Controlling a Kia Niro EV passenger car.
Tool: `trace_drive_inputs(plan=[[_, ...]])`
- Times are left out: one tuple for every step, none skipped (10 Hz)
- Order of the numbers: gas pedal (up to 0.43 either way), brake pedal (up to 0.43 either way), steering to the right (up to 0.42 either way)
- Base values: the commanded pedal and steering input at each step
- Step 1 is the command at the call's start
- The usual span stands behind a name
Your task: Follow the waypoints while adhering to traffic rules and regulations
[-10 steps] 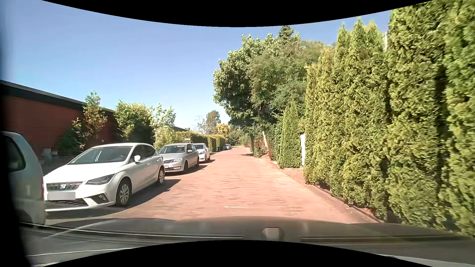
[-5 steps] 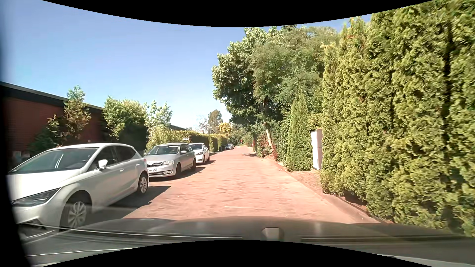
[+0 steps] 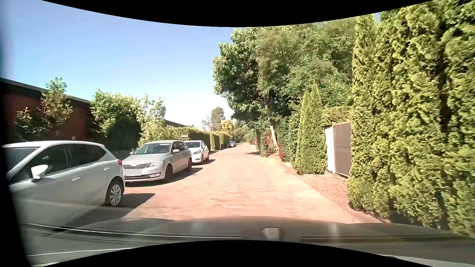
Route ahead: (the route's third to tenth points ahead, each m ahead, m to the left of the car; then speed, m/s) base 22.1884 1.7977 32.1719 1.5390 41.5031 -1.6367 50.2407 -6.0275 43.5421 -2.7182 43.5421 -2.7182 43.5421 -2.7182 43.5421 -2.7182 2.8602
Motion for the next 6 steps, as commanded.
trace_drive_inputs(plan=[[0.028,0.006,-0.021],[0.028,0.006,-0.019],[0.028,0.006,-0.019],[0.028,0.006,-0.020],[0.028,0.006,-0.019],[0.028,0.006,-0.017]])
